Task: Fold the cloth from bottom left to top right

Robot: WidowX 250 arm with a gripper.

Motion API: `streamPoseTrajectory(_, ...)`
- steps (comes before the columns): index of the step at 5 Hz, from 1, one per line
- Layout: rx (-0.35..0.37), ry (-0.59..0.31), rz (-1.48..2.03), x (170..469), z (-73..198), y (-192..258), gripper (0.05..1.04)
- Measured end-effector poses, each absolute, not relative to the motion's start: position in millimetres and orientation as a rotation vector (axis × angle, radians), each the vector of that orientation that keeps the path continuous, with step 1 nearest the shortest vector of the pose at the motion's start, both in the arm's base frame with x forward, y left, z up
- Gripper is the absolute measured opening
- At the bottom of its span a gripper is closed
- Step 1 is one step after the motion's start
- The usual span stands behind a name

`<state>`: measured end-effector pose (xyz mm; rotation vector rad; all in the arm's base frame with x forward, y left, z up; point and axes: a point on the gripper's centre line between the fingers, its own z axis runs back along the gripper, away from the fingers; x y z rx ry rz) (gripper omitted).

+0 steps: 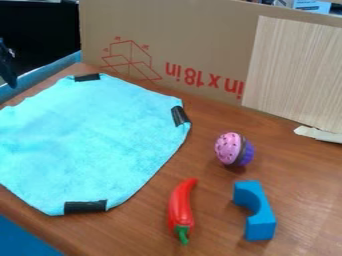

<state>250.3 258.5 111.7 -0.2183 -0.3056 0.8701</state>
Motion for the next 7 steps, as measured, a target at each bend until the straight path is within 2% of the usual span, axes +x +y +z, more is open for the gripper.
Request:
streamPoseTrajectory(1,-0.231,-0.282,0.875,249.1,100.8,257.8,1.000)
streamPoseTrajectory(2,-0.217,-0.288,0.845,244.3,83.0,254.5,1.000)
streamPoseTrajectory(4,-0.176,-0.321,0.804,238.9,69.9,257.5,1.000)
streamPoseTrajectory(7,-0.050,-0.286,0.779,234.9,56.8,270.4,1.000)
